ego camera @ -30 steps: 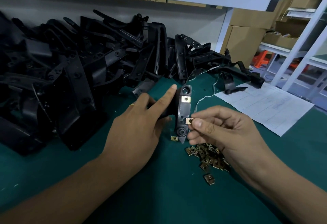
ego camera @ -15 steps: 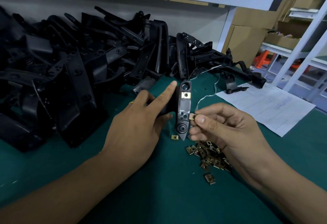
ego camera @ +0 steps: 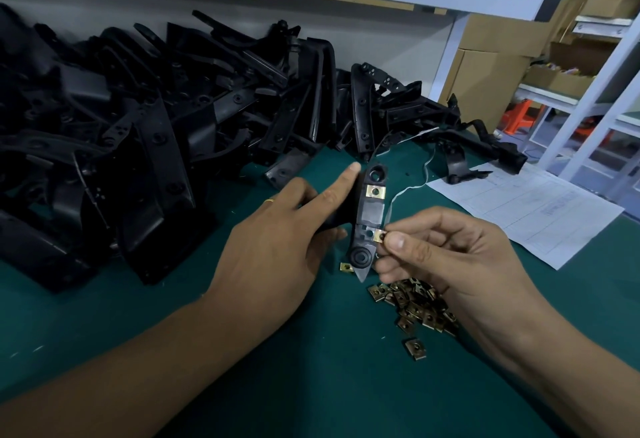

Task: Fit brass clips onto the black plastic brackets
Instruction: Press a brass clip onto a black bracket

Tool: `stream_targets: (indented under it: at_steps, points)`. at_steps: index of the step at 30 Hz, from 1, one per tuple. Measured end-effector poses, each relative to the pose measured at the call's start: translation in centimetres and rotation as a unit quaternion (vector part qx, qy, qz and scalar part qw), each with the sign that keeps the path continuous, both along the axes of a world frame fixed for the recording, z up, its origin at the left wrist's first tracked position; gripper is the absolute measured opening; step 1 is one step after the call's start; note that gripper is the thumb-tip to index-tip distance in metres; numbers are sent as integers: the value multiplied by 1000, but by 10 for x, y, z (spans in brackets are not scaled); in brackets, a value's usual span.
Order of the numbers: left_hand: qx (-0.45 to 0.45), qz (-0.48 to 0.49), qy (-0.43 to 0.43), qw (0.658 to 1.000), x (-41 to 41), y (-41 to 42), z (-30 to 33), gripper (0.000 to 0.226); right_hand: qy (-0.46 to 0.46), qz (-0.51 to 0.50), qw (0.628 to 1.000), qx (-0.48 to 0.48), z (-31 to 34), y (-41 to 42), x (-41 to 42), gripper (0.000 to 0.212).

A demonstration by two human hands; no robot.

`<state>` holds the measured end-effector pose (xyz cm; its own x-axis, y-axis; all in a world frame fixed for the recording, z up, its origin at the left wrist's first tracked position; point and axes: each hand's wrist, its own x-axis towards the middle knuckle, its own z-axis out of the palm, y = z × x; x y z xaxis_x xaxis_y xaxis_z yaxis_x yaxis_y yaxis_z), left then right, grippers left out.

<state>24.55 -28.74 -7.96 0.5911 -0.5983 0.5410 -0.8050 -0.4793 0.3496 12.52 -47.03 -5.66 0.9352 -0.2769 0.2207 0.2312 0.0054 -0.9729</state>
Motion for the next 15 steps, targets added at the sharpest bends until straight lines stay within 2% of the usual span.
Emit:
stream_targets:
  at_steps: [10, 13, 15]
  points:
    - [13, -31, -25, 999, -4, 1, 2, 67, -4, 0, 1000, 31, -3, 14, -4, 18]
    - [11, -109, -25, 994, -5, 3, 1, 64, 29, 65, 996, 62, 0, 12, -4, 39]
    - [-4, -135, -27, 991, -4, 3, 0, 60, 47, 42, 997, 40, 5, 13, -5, 47]
